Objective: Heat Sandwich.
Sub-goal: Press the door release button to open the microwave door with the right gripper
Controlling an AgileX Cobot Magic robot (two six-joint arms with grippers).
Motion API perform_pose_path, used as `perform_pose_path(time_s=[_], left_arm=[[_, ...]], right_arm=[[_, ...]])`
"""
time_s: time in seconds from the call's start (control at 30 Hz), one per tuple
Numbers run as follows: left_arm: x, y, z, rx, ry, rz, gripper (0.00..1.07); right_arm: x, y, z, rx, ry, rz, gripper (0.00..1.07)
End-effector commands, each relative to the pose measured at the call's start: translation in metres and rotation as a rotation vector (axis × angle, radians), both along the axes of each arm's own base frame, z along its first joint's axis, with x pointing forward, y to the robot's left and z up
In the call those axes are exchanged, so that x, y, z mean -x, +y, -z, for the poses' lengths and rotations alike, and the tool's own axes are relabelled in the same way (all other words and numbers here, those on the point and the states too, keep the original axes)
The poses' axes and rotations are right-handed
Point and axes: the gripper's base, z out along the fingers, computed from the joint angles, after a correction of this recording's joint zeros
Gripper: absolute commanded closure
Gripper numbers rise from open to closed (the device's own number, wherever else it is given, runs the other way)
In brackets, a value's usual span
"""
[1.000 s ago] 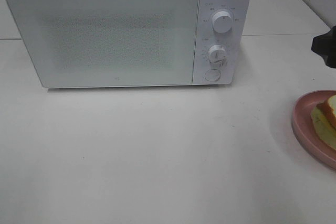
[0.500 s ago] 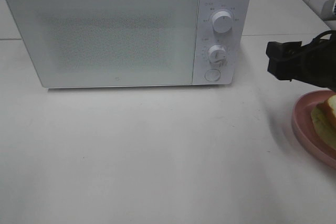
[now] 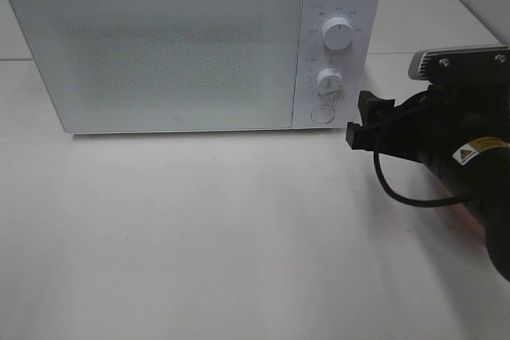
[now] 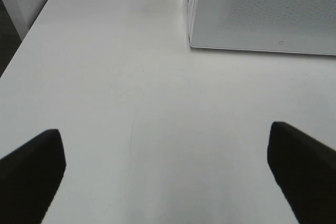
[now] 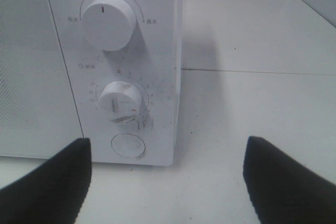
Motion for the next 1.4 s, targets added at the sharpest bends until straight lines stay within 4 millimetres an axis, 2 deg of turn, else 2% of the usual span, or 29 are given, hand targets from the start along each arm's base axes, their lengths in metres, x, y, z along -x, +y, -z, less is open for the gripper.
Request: perform_pose_path(time_s=[0.03,0.23,0.5,0.73,0.83,0.87,0.93,0.97,1.03,1.1,1.13,1.23,1.3,1.4], left_arm=[[0.003,0.000,0.000,0.000,-0.032,0.006,0.06],[0.003,0.000,0.000,0.000,-0.032,0.006,0.06],[0.003,0.000,0.000,0.000,-0.032,0.006,0.06],[0.003,0.000,0.000,0.000,-0.032,0.006,0.06],[0.003,0.000,0.000,0.000,-0.032,0.006,0.06],[0.003,0.000,0.000,0.000,-0.032,0.006,0.06],[0.003,0.000,0.000,0.000,-0.032,0.006,0.06],[0.003,0.000,0.000,0.000,-0.032,0.006,0.06],[0.003,0.000,0.000,0.000,-0.032,0.006,0.06],[0.003,0.000,0.000,0.000,-0.032,0.006,0.06],[0.003,0.000,0.000,0.000,-0.032,0.006,0.06],[0.003,0.000,0.000,0.000,-0.032,0.006,0.06],[0.003,0.000,0.000,0.000,-0.032,0.006,0.06],[0.003,0.000,0.000,0.000,-0.032,0.006,0.06]], right_arm=[[0.002,0.006,0.003,0.004,-0.013,0.010,0.31],[0.013,0.023,0.015,0.011,0.028,-0.002,0.31],[0.019,0.029,0.016,-0.012,0.035,-0.013,0.31],[0.019,0.029,0.017,-0.319,0.067,0.067,0.31],[0.019,0.029,0.017,-0.590,0.092,0.138,0.31],[0.019,0.029,0.017,-0.590,0.092,0.138,0.31],[0.019,0.029,0.017,-0.744,0.107,0.178,0.32],[0.019,0.029,0.017,-0.879,0.119,0.214,0.34],[0.019,0.029,0.017,-0.937,0.124,0.229,0.35],[0.019,0.029,0.017,-1.125,0.141,0.279,0.38],[0.019,0.029,0.017,-1.125,0.141,0.279,0.38],[0.019,0.029,0.017,-1.295,0.155,0.324,0.46],[0.019,0.029,0.017,-1.323,0.158,0.331,0.48],[0.019,0.029,0.017,-1.414,0.168,0.357,0.62]])
